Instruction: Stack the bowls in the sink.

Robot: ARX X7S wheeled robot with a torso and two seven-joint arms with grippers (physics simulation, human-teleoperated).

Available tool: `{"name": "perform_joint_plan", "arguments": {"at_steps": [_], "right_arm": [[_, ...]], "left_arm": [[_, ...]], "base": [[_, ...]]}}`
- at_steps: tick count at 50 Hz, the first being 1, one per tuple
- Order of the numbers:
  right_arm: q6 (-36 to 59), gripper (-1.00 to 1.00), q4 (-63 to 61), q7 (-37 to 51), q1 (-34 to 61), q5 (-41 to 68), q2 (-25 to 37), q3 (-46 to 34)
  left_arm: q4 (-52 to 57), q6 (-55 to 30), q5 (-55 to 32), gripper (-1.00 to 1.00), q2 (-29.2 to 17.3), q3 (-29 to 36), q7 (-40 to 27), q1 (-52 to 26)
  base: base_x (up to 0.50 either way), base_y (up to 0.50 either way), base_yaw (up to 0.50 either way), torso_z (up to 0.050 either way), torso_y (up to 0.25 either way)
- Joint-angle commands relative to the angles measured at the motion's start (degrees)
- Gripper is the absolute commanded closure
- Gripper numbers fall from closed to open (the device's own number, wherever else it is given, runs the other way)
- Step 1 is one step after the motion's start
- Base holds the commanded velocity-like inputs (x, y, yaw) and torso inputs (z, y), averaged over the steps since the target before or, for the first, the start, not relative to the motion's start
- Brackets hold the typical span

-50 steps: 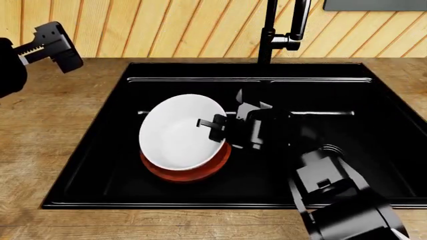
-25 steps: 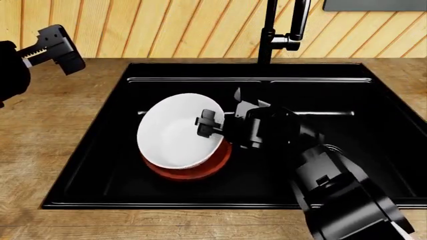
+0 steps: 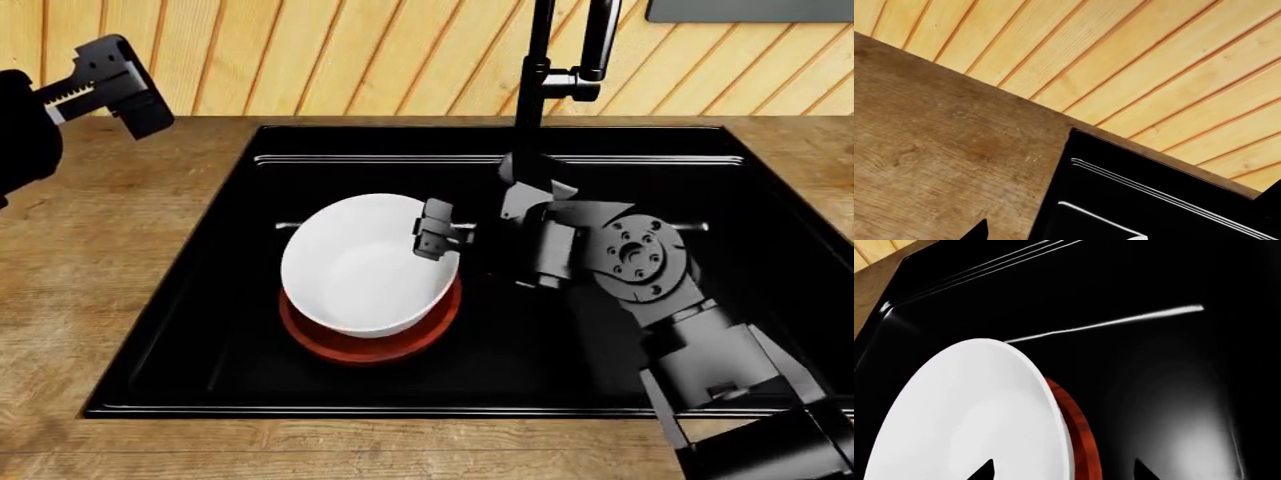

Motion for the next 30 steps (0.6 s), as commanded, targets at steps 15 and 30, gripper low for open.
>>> {"name": "perform_joint_plan", "arguments": {"at_steps": [15, 30], "right_arm": [[1.59, -1.00, -23.82, 15.29, -7.36, 13.46, 7.08, 8.39], [-1.31, -1.00, -36.36, 21.80, -13.07, 22.35, 11.76, 15.16]], "left_arm": [[0.95, 1.10, -0.07, -1.00, -0.03, -0.71, 0.59, 0.61], [-2.17, 0.91, 2.42, -1.00, 2.82, 0.31, 3.13, 0.27]], "base": [[0.00, 0.00, 0.00, 0.000, 0.000], [0.00, 0.00, 0.00, 0.000, 0.000]]}}
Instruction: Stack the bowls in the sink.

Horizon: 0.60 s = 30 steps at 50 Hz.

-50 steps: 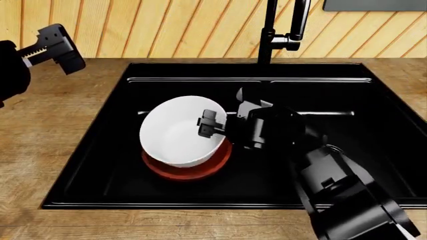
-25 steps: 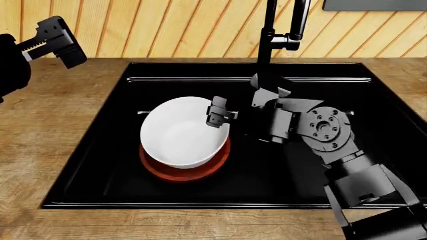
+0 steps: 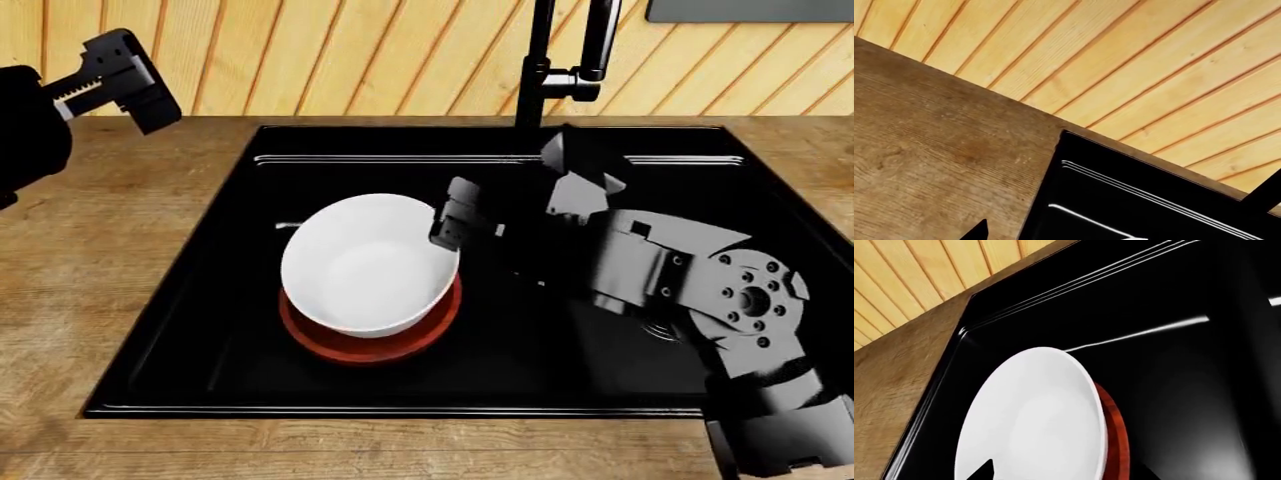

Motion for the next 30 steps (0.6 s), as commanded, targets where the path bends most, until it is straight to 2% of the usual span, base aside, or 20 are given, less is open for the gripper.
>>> {"name": "perform_joint_plan", "arguments": {"at_steps": [1, 11, 30], "right_arm": [[-1.72, -1.00, -9.21, 4.68, -4.08, 6.60, 3.64, 4.92], [-5.76, -1.00, -16.77, 7.43, -8.93, 11.81, 6.89, 10.96], [-11.33, -1.00, -22.12, 9.21, -13.45, 12.70, 9.23, 16.98]], "left_arm": [[-2.26, -0.19, 1.78, -1.00, 2.06, 0.74, 1.98, -0.23], [-0.27, 1.65, 0.99, -1.00, 2.62, 0.09, 2.60, 1.66], [5.85, 6.85, -1.15, -1.00, 2.77, -2.39, 2.30, 5.77]], "base": [[0.00, 0.00, 0.00, 0.000, 0.000], [0.00, 0.00, 0.00, 0.000, 0.000], [0.00, 0.00, 0.00, 0.000, 0.000]]}}
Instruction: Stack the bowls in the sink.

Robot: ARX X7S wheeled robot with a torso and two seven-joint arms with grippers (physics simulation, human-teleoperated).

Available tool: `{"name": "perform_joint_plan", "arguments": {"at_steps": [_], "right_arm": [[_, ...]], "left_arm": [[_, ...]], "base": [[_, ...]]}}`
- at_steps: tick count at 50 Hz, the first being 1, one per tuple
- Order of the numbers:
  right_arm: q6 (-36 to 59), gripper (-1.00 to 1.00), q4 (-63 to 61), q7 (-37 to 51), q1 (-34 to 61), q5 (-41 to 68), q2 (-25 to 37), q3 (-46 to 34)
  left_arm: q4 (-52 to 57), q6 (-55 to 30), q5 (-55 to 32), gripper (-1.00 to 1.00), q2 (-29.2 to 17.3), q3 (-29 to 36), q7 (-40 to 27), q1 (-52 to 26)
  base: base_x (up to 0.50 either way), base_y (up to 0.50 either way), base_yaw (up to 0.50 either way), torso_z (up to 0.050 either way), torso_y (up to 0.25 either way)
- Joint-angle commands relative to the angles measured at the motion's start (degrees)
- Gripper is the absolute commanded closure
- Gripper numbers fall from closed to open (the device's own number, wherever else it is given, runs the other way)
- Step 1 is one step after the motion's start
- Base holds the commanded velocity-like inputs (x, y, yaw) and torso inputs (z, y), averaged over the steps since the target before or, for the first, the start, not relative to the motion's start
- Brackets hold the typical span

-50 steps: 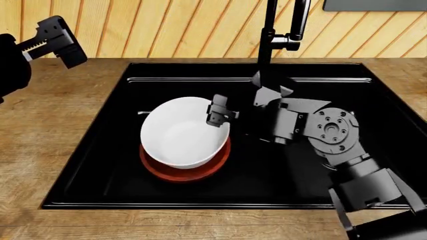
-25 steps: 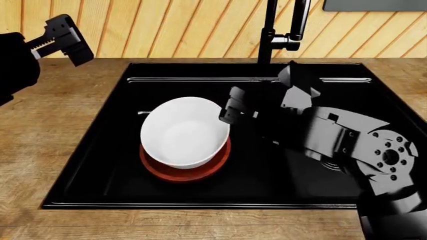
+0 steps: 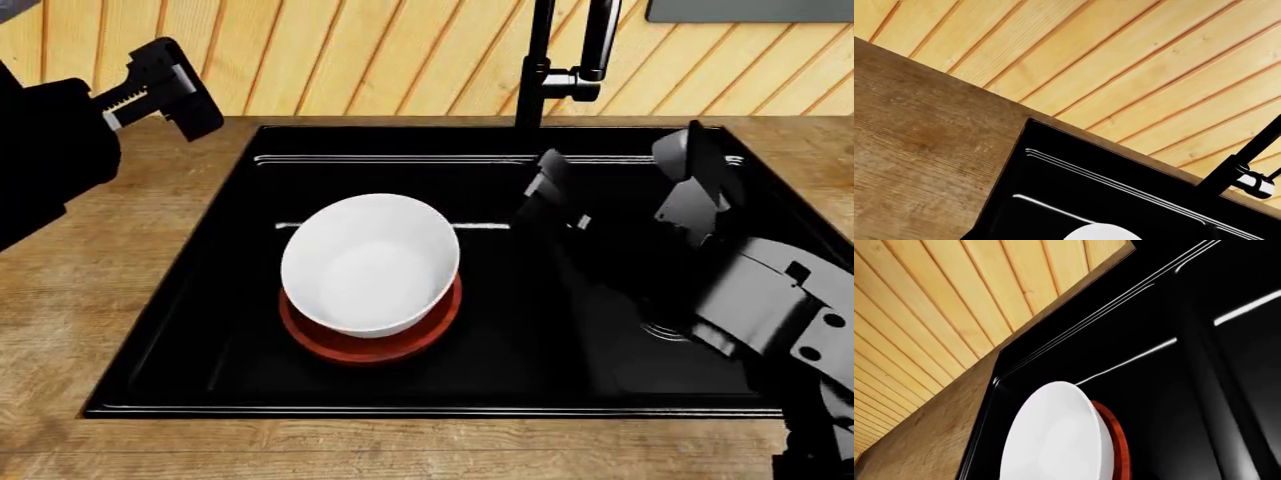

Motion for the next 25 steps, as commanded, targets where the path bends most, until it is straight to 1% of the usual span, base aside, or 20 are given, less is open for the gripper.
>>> {"name": "perform_joint_plan", "arguments": {"at_steps": [1, 9, 25], "right_arm": [[-3.13, -1.00, -4.43, 1.85, -2.87, 1.89, 1.78, 3.92], [-4.94, -1.00, -7.06, 3.05, -4.71, 2.81, 3.23, 6.50], [-7.25, -1.00, -9.45, 4.78, -6.83, 3.73, 6.88, 10.87]], "left_arm": [[3.35, 2.56, -1.24, -1.00, 0.07, -1.34, -0.38, 1.84], [5.43, 4.15, -1.82, -1.00, -0.41, -2.19, -1.05, 3.02], [3.57, 4.24, -0.72, -1.00, 1.56, -1.55, 0.49, 3.09]], "base": [[0.00, 0.00, 0.00, 0.000, 0.000], [0.00, 0.00, 0.00, 0.000, 0.000], [0.00, 0.00, 0.00, 0.000, 0.000]]}}
